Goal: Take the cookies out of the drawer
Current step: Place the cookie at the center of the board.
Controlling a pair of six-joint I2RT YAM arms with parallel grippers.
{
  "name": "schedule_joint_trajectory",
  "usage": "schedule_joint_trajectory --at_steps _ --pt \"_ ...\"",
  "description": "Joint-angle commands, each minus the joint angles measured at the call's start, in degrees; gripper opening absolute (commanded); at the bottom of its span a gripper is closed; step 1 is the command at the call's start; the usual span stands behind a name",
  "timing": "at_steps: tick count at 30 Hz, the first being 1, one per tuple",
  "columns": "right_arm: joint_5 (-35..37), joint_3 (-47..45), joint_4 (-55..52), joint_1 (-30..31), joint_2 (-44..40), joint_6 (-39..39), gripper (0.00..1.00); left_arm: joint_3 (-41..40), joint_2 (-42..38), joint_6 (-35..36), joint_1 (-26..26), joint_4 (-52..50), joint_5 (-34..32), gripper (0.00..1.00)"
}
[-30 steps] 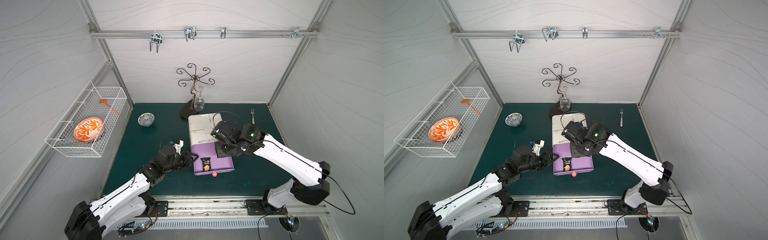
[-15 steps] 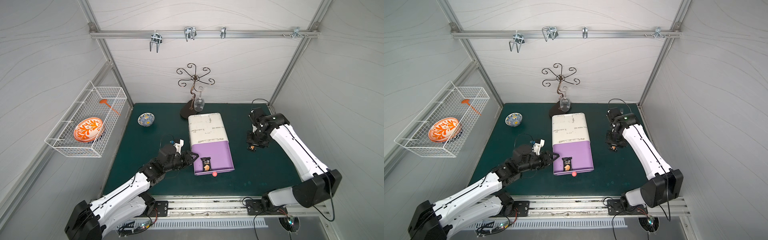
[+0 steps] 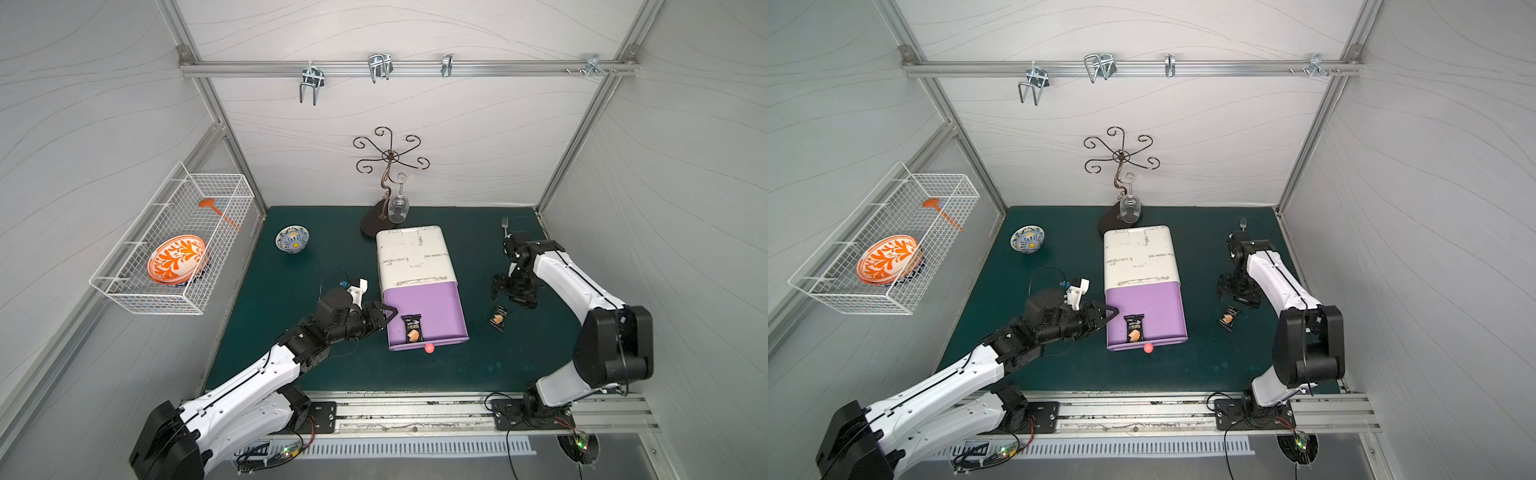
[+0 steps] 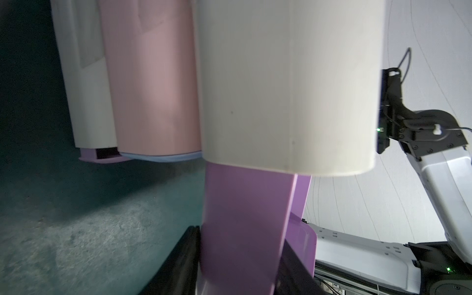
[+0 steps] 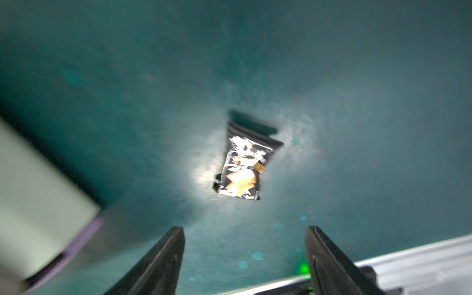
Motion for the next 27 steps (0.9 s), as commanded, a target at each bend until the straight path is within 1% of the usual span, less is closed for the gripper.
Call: schedule_joint_trajectory --at_steps 1,5,8,9,12,14,18,21,22,23,27 --pt "-9.46 3.14 1.44 0.48 -11.06 0.38 0.85 3.35 -0.35 1.14 -0.14 2.04 -0.56 0.47" --pt "-22.5 -0.79 7.21 0.68 -21.46 1.05 0.86 3.4 -0.61 1.22 -0.12 1.8 -1.26 0.47" --pt "-36.33 -7.68 15.64 0.77 -26.4 2.29 0.86 4.14 -0.44 1.56 -0.11 1.14 -1.19 0.47" --pt "-39.59 -9.7 17.81 0.95 -27.15 2.51 0.86 4.38 -0.29 1.74 -0.17 0.86 -1.18 0.47" --pt "-45.78 -15.98 25.66 3.16 -29.35 4.33 0.86 4.45 -0.27 1.75 -0.19 0.6 -1.36 0.47" --pt "-46.82 -19.39 28.43 5.31 -29.54 4.01 0.86 4.42 -0.28 1.6 -0.18 0.64 -1.62 0.47" --pt "-47.31 -23.0 32.53 9.14 -29.41 3.66 0.86 4.53 0.05 1.58 -0.18 0.7 -1.71 0.47" --pt "-44.93 -22.58 30.03 11.21 -27.55 1.68 0.83 4.71 0.5 1.58 -0.19 1.09 -1.66 0.47" --pt "-43.63 -21.75 28.43 12.26 -26.98 0.45 0.82 4.76 0.73 1.65 -0.15 1.06 -1.62 0.47" --pt "-40.88 -20.24 25.88 13.58 -26.47 -0.87 0.8 5.01 0.87 1.75 -0.18 0.95 -1.62 0.47" --pt "-32.12 -14.14 17.69 17.34 -24.32 -4.43 0.7 5.28 1.1 1.79 -0.15 0.93 -1.62 0.47"
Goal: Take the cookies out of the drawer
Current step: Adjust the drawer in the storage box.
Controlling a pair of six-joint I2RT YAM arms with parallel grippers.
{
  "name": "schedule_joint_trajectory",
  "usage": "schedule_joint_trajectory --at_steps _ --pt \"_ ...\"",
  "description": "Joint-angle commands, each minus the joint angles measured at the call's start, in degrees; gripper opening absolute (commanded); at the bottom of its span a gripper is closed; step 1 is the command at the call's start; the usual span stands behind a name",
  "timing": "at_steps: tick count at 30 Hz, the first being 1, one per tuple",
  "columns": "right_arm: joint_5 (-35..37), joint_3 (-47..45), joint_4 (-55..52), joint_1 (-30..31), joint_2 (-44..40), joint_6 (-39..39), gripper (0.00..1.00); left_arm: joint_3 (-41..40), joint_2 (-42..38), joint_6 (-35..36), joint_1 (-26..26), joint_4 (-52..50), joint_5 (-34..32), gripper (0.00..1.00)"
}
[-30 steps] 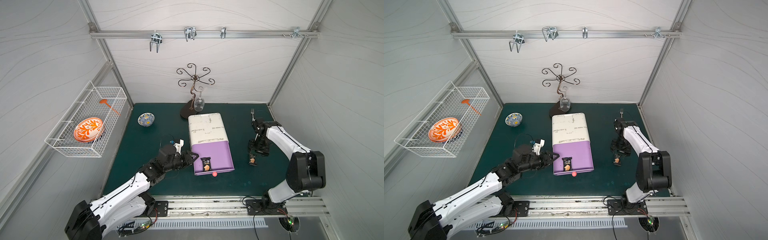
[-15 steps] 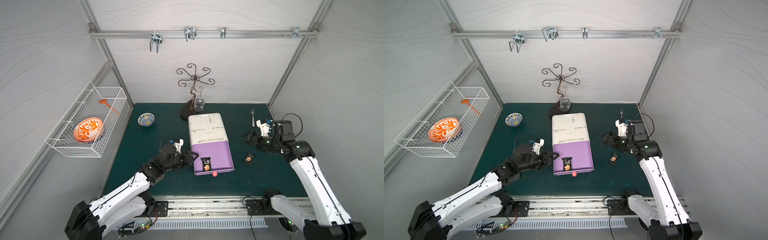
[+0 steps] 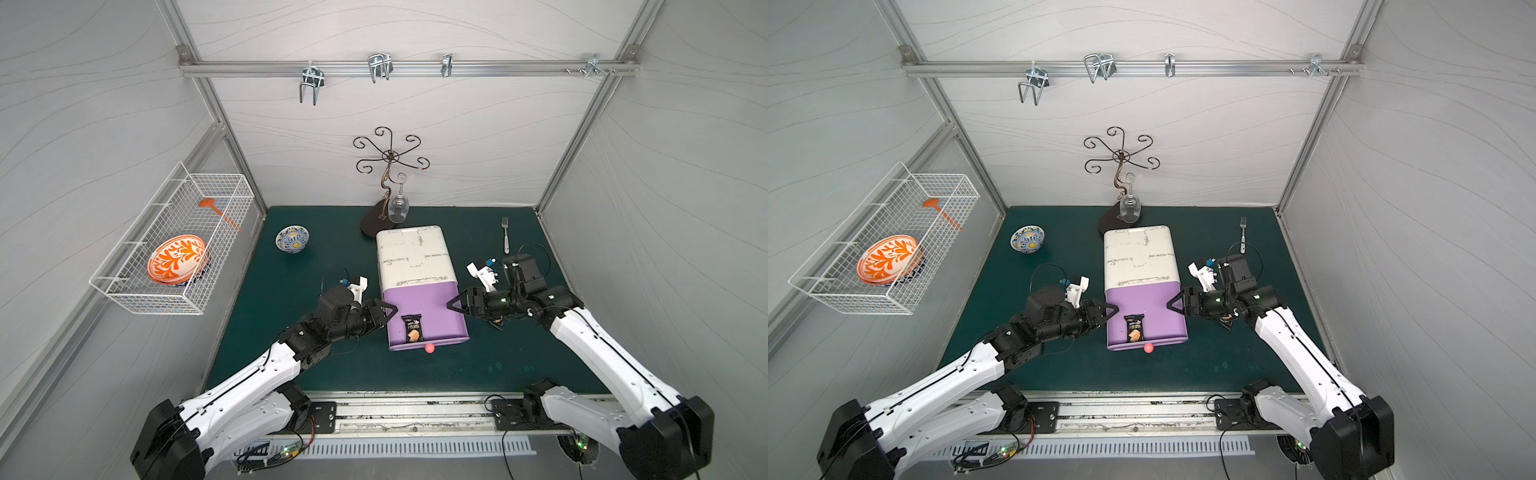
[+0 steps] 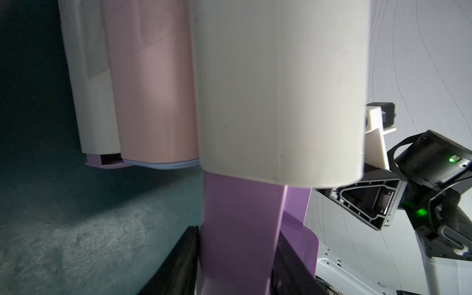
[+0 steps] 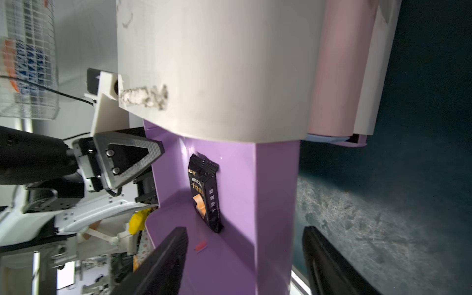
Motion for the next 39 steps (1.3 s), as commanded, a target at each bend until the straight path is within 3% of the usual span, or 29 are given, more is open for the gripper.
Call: schedule_joint_trajectory --at_steps 1,8,15,21,23,26,28,32,34,37,39 --pt "9.23 5.6 -8.05 3.15 1.2 -4.84 0.67 3.44 0.22 0.94 -0.12 3.03 -0.37 0.47" --pt "27.21 14.99 -20.31 9.61 5.79 -7.06 0.54 4.52 0.65 1.64 -0.14 2.35 -0.46 0.47" --pt "35.35 18.98 -26.14 15.96 12.12 -7.5 0.37 4.24 0.5 1.69 -0.17 2.37 -0.99 0.47" --pt "39.01 21.29 -26.98 16.77 13.46 -5.91 0.12 5.06 1.1 2.04 -0.18 2.39 -0.99 0.48" --pt "39.03 23.08 -27.58 17.03 13.89 -5.24 0.09 5.81 1.19 2.34 -0.19 1.19 -1.28 0.51" --pt "38.86 25.63 -28.83 17.42 15.23 -4.99 0.05 8.08 0.11 2.84 -0.16 -4.43 -3.0 0.77" --pt "39.13 26.98 -29.77 17.56 16.11 -4.72 0.05 11.26 -2.39 4.47 -0.19 -12.34 -6.04 0.84" --pt "38.81 28.18 -29.87 18.09 17.38 -4.35 0.05 19.05 -10.51 7.86 -0.11 -28.2 -14.66 0.88" --pt "39.23 28.19 -29.7 18.78 17.66 -4.38 0.05 25.06 -11.16 10.54 -0.16 -34.63 -15.97 0.88" --pt "39.92 27.7 -29.25 19.21 17.44 -3.95 0.05 35.56 -4.77 15.11 -0.56 -41.06 -9.0 0.84" --pt "40.1 26.99 -28.72 19.22 17.23 -3.52 0.05 43.71 1.8 18.88 -3.77 -47.08 -7.79 0.83"
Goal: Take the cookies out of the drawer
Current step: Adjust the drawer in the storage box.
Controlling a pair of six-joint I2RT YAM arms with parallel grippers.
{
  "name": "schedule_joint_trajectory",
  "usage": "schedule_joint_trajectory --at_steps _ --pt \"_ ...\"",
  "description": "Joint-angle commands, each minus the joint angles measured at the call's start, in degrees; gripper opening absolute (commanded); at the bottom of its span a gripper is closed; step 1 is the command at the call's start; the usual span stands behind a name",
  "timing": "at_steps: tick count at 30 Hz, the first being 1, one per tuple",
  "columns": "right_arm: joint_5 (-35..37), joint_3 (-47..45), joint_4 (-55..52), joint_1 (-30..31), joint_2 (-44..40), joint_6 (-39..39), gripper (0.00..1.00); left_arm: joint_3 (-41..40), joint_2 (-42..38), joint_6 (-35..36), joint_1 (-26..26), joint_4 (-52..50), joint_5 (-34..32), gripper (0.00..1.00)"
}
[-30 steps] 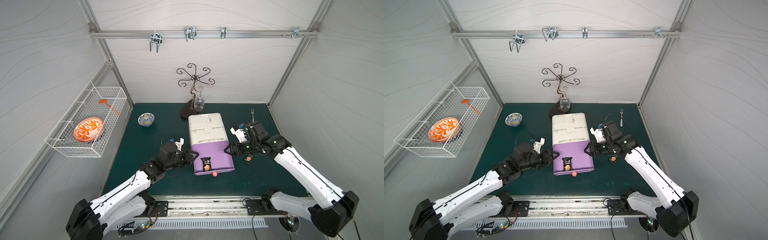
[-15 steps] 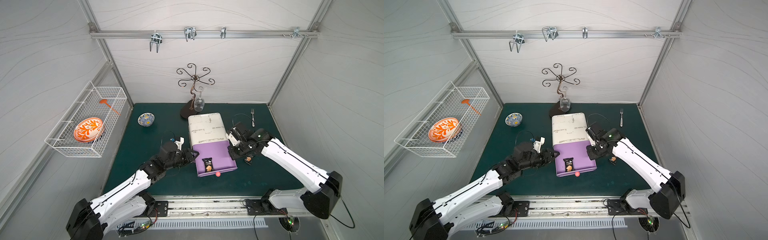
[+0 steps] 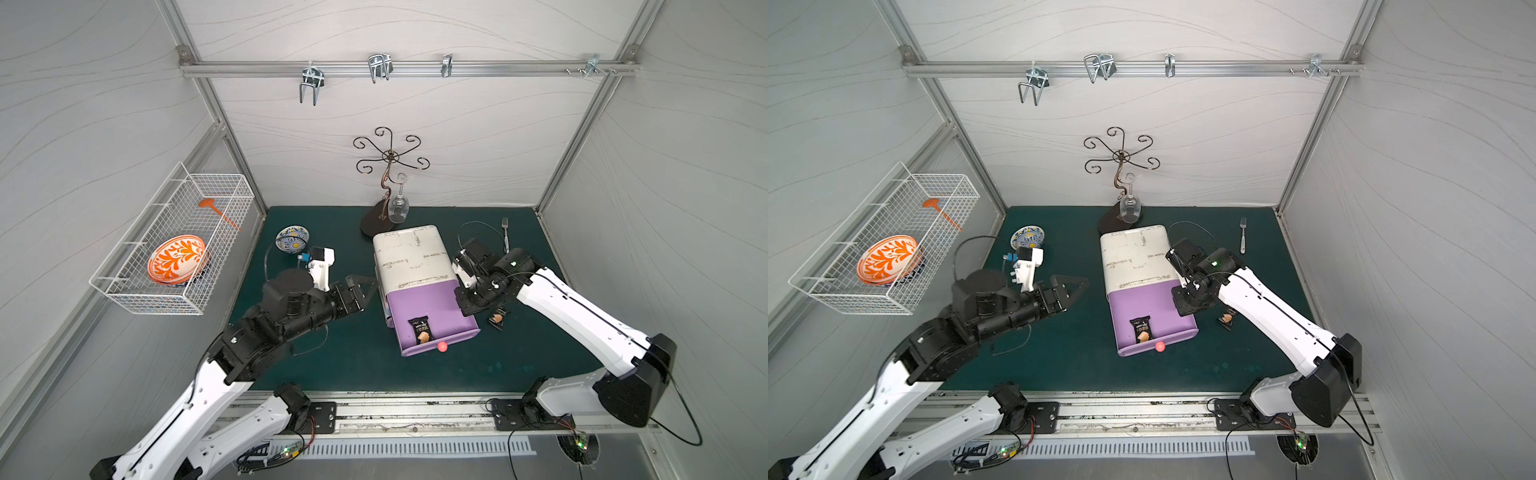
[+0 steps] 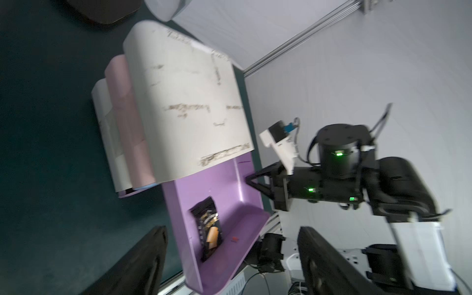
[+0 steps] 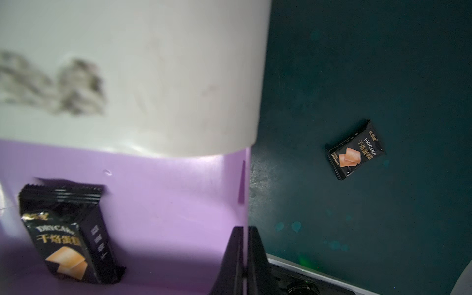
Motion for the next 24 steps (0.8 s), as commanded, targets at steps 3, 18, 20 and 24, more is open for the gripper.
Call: schedule_joint_trajectory --at_steps 3,18,20,24 --pt "-0.4 0.27 2.64 1.03 -0.47 1.34 0.05 21.75 18.54 14.4 -9.86 -23.55 -2.63 0.82" --pt "0.15 0.93 3.28 1.7 0.64 4.05 0.05 35.34 41.36 7.42 -16.46 -39.32 -4.56 0.72" --pt "0.11 0.93 3.39 1.9 0.8 4.29 0.05 34.91 42.72 6.74 -17.21 -38.58 -3.72 0.72" --pt "0.15 0.84 3.64 2.33 1.1 4.69 0.05 33.36 44.98 5.26 -17.95 -36.98 -2.62 0.73"
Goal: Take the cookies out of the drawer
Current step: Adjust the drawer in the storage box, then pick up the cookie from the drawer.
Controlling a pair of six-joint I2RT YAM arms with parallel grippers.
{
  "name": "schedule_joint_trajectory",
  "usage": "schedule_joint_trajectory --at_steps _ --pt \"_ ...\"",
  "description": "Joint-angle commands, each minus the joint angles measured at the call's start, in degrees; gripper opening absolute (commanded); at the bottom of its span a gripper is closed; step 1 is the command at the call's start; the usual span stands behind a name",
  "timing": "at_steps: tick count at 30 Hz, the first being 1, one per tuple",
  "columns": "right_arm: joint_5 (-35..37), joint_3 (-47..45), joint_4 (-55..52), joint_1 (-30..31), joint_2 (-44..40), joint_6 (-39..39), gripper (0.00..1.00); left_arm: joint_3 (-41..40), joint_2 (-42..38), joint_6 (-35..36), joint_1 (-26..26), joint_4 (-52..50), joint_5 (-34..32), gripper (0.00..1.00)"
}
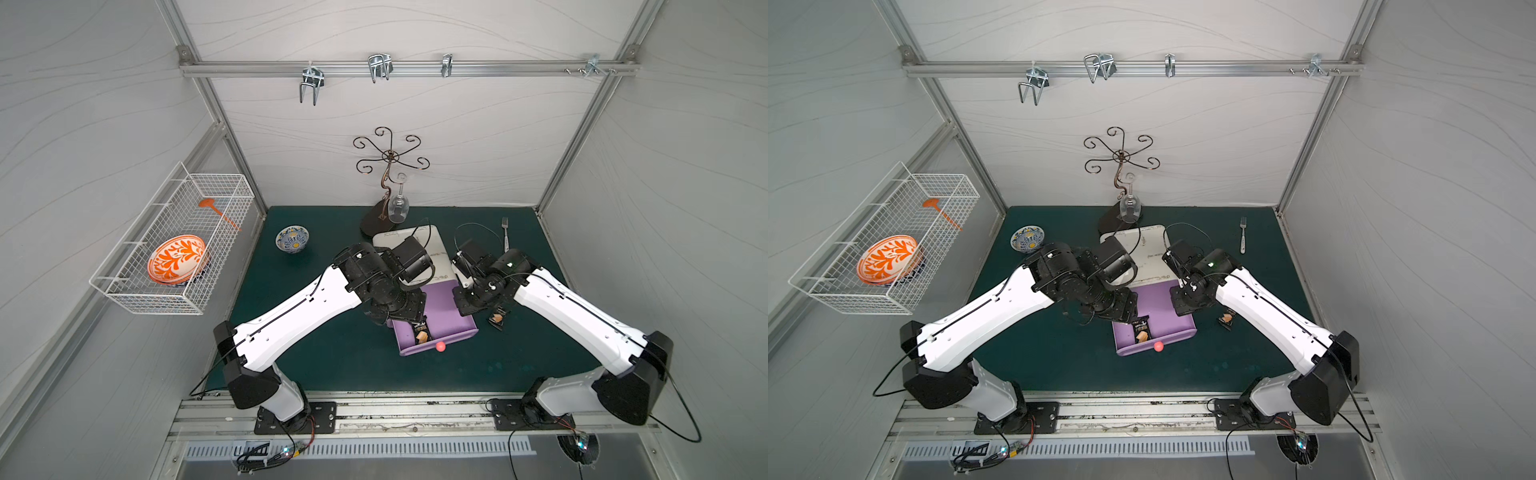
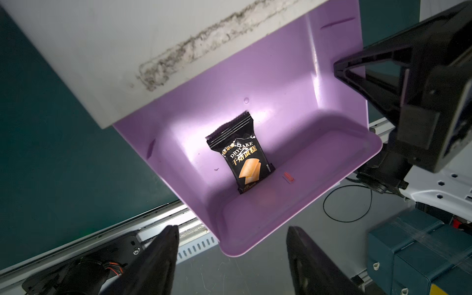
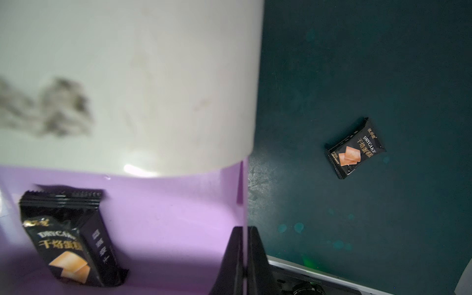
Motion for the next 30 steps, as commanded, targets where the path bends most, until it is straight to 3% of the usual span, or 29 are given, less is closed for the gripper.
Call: schedule_joint_trajectory --at_steps 1,18,24,30 --pt "-1.29 0.75 3.27 1.06 0.32 1.1 0.05 -1.44 1.93 -2.85 -0.66 2.8 1.04 0.74" --pt "-2.17 0.52 5.23 1.25 1.09 1.79 0.04 -13.63 5.78 -10.23 -0.73 12.36 -0.03 0.76" --pt "-2.94 0.99 5.61 1.56 1.64 1.83 0.04 -13.25 8.49 -10.69 -1.26 13.64 -1.66 0.76" --pt "-3.66 1.23 6.31 1.7 1.86 1.79 0.04 -14.3 10.66 -9.32 -1.35 13.79 -3.23 0.68"
